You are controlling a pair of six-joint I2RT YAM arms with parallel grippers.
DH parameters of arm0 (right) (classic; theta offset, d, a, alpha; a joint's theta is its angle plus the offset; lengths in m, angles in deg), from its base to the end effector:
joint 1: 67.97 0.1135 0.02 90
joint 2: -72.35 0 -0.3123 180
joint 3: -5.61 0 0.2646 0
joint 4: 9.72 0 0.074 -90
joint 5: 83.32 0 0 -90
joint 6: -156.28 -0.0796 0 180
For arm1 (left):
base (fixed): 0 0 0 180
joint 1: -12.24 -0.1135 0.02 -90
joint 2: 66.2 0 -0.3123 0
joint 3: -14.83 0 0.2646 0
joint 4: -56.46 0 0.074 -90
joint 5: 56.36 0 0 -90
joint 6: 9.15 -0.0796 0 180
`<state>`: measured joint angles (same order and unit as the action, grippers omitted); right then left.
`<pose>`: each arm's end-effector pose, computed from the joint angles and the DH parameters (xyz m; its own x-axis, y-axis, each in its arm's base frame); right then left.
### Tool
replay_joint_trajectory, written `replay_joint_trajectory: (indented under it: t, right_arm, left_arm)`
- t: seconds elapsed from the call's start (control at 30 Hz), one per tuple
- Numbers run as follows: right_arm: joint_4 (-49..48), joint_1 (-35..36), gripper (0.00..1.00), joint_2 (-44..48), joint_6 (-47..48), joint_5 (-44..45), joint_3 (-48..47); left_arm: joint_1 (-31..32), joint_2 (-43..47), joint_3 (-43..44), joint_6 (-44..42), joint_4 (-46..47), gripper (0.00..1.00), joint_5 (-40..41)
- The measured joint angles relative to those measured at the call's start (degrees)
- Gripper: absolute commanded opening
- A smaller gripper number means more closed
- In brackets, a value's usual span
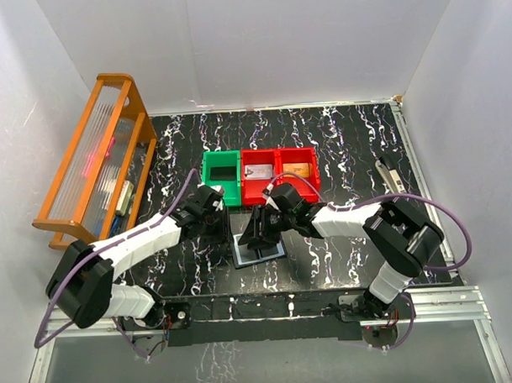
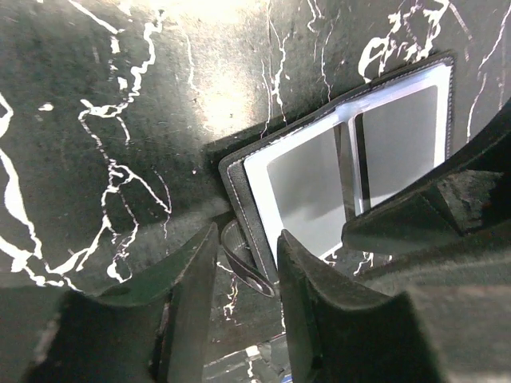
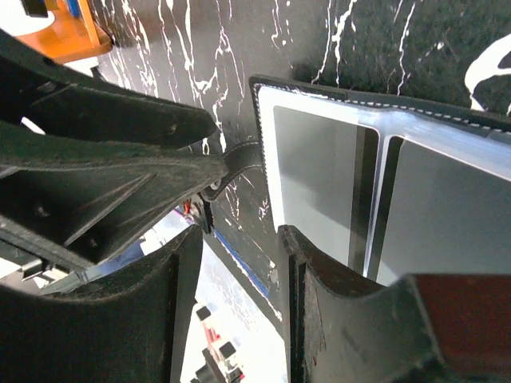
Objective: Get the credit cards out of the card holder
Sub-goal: Remove the credit card from the card holder.
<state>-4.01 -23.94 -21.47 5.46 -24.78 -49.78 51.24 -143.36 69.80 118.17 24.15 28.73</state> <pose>0.2227 0.2731 0.1618 -0.9969 0.0722 -0.0326 0.0168 0.5947 0.8038 0.2169 -0.1844 0.1932 -0.9067 -0.0430 -0.4196 0.1458 0.9015 -0.4075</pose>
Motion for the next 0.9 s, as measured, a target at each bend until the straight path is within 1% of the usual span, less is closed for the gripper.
replay_joint_trajectory:
  t: [0.07, 0.13, 0.2, 0.27, 0.33, 0.47, 0.63, 0.77, 0.9]
  right_arm:
    - [1.4, 0.0, 0.41, 0.3, 0.9, 1.3, -0.8]
    - [3.6, 0.0, 0.4, 1.3, 2.2, 3.2, -1.7]
    - [5.6, 0.0, 0.39, 2.3, 3.3, 4.9, -2.6]
    - [7.3, 0.0, 0.38, 2.8, 4.3, 6.6, -3.3]
    - [8.4, 0.0, 0.37, 2.8, 5.1, 8.1, -3.4]
    - [10.7, -0.2, 0.35, 2.8, 5.5, 10.2, -3.3]
    - [11.5, -0.3, 0.34, 2.1, 6.2, 11.3, -3.2]
    - [11.9, -0.3, 0.33, 0.8, 6.7, 11.9, -2.5]
    - [11.5, -0.3, 0.32, 0.6, 6.7, 11.8, -2.0]
  left_arm:
    - [0.0, 2.1, 0.0, 0.5, -0.8, 0.45, 1.2]
    - [0.0, 3.9, 0.0, 0.8, -1.1, 0.49, 1.9]
    - [0.0, 5.0, 0.0, 0.8, -0.7, 0.51, 2.0]
    - [0.0, 5.4, 0.0, 0.5, 0.3, 0.51, 1.2]
    - [0.0, 4.6, 0.1, 0.0, 1.5, 0.49, -0.2]
    - [0.0, 0.2, 0.7, -0.9, 3.1, 0.46, -3.0]
    - [0.0, -4.5, 0.9, -1.7, 3.8, 0.37, -5.8]
    - [0.0, -8.1, 1.3, -2.4, 3.4, 0.3, -6.5]
    - [0.0, -9.2, 2.1, -2.9, 2.4, 0.26, -6.4]
